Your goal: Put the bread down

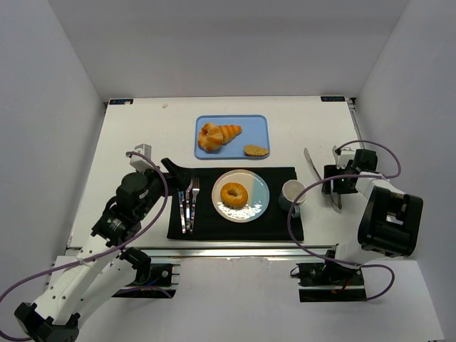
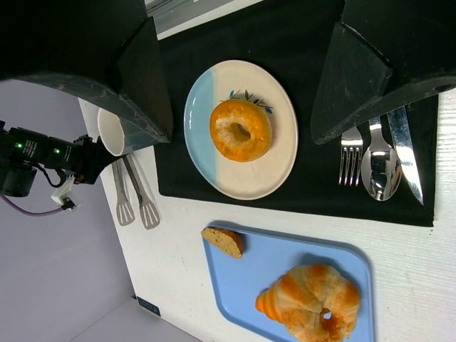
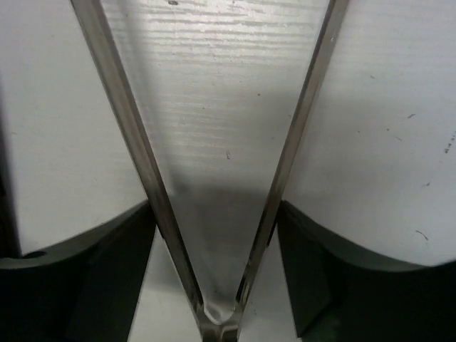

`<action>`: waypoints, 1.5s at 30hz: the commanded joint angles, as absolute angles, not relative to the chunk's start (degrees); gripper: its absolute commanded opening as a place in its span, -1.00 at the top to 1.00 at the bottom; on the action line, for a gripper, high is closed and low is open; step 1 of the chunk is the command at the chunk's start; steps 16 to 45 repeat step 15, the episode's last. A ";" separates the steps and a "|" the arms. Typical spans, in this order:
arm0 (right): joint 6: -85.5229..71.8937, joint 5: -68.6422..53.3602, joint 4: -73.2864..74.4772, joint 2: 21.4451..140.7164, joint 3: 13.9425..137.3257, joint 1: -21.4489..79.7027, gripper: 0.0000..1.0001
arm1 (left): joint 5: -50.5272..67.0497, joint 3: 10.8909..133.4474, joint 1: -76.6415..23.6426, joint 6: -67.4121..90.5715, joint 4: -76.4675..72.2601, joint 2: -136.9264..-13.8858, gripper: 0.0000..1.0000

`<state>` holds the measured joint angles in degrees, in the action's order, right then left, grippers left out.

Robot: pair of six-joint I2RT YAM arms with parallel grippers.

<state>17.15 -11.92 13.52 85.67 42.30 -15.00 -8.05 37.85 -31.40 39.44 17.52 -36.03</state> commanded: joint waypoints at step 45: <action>23.64 -21.96 25.57 77.08 66.68 -14.34 -0.79 | -6.50 38.85 -31.29 38.15 16.97 -37.70 -0.76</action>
